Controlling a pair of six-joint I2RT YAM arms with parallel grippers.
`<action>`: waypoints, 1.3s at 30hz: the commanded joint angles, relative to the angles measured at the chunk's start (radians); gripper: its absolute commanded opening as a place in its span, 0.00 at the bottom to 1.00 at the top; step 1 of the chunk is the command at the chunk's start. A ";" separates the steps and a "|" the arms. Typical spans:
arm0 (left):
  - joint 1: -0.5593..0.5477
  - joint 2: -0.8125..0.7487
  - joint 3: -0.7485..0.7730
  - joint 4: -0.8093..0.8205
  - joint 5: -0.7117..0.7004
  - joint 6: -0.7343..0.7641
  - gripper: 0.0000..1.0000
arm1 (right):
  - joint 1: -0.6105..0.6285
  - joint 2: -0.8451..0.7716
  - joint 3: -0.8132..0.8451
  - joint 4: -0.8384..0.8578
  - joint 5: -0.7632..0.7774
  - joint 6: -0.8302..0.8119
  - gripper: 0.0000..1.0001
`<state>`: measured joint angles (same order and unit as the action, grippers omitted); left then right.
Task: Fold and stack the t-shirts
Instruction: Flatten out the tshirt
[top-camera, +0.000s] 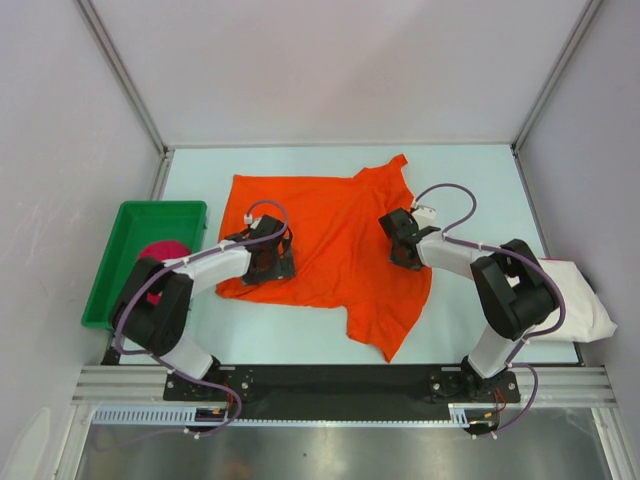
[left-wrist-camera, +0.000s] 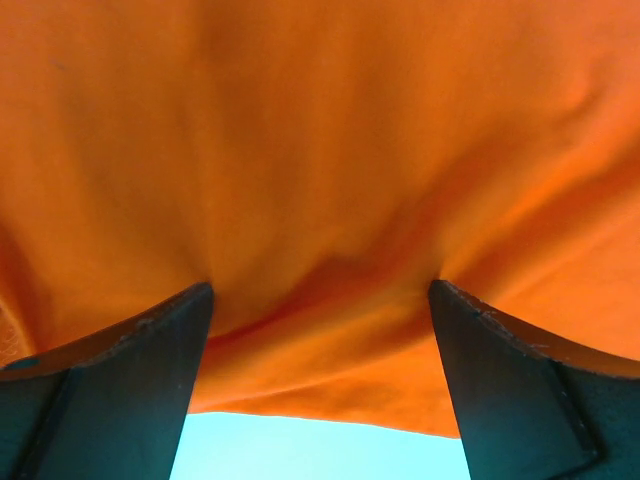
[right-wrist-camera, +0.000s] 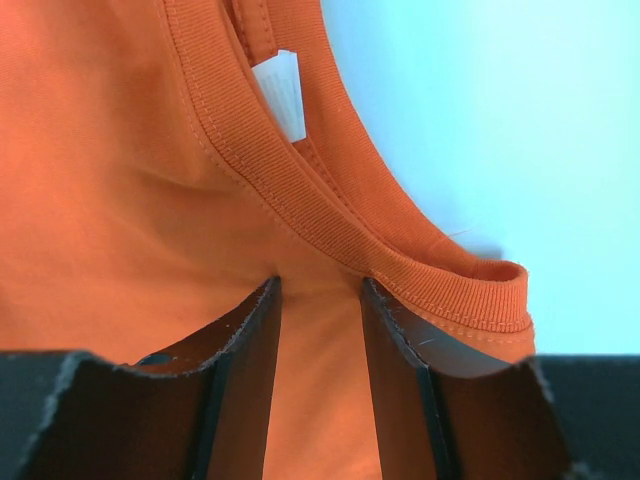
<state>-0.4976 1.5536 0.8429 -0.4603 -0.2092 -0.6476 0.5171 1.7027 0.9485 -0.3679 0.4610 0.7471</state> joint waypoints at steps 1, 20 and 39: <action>0.002 0.052 0.039 -0.015 0.027 -0.024 0.93 | -0.025 0.017 -0.011 -0.066 0.024 -0.015 0.43; -0.136 0.155 0.102 -0.028 0.056 -0.049 0.87 | -0.173 -0.026 -0.060 -0.177 0.050 -0.034 0.43; -0.242 0.093 0.191 -0.075 -0.054 -0.073 0.94 | -0.226 -0.280 -0.036 -0.140 0.045 -0.134 0.50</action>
<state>-0.7185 1.7435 1.0473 -0.5209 -0.2508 -0.6735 0.2371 1.5681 0.8852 -0.5179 0.4618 0.6487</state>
